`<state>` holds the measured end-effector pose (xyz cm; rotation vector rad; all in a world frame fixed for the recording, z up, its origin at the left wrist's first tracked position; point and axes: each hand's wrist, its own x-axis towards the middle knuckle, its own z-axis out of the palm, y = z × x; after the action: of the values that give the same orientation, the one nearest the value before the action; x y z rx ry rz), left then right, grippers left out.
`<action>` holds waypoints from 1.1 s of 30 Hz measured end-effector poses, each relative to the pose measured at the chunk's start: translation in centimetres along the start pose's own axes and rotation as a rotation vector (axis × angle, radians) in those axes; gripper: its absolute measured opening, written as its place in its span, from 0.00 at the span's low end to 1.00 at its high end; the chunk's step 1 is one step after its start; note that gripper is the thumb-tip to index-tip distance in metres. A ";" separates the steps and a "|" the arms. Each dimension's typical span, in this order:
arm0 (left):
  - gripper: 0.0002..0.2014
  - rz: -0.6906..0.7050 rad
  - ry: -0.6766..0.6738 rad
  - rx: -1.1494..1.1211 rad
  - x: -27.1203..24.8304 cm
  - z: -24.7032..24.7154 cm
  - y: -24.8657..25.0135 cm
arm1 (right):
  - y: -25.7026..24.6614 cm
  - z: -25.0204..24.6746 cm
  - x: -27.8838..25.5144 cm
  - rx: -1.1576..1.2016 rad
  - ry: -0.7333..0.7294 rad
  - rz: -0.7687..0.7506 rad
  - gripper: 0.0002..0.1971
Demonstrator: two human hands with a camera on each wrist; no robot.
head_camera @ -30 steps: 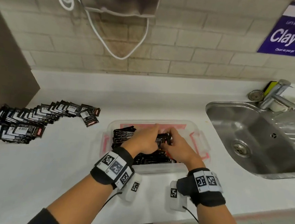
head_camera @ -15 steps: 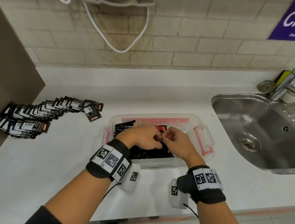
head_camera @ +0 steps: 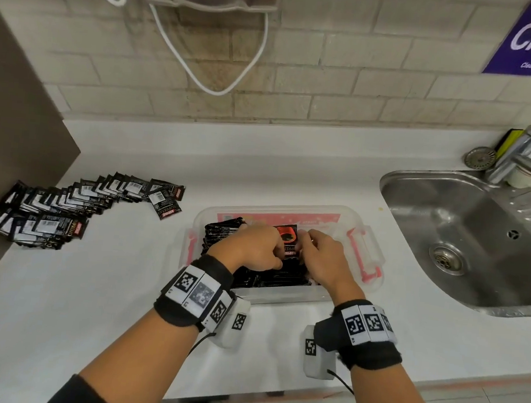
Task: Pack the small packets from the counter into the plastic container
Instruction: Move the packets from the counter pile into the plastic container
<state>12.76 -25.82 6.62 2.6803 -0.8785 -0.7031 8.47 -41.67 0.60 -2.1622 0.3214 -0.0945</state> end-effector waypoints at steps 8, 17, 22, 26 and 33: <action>0.13 -0.001 -0.003 -0.055 0.0 0.1 -0.4 | 0.2 0.3 0.1 -0.068 0.019 0.006 0.23; 0.12 0.007 0.059 -0.080 -0.2 -0.1 -0.7 | -0.7 0.1 1.5 -0.154 -0.068 -0.009 0.17; 0.10 0.009 0.072 -0.043 -0.4 0.2 -0.7 | -0.7 1.3 1.9 -0.381 -0.276 -0.091 0.21; 0.11 0.011 0.090 -0.089 -0.8 -0.1 -0.9 | -0.2 1.7 1.9 -0.393 -0.324 -0.076 0.24; 0.10 0.025 0.198 -0.207 -2.0 -1.3 -1.8 | -0.9 1.0 1.9 -0.230 -0.169 -0.021 0.23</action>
<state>12.90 -23.06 7.84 2.4988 -0.7434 -0.4840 10.65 -40.94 0.64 -2.3832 0.2206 0.1194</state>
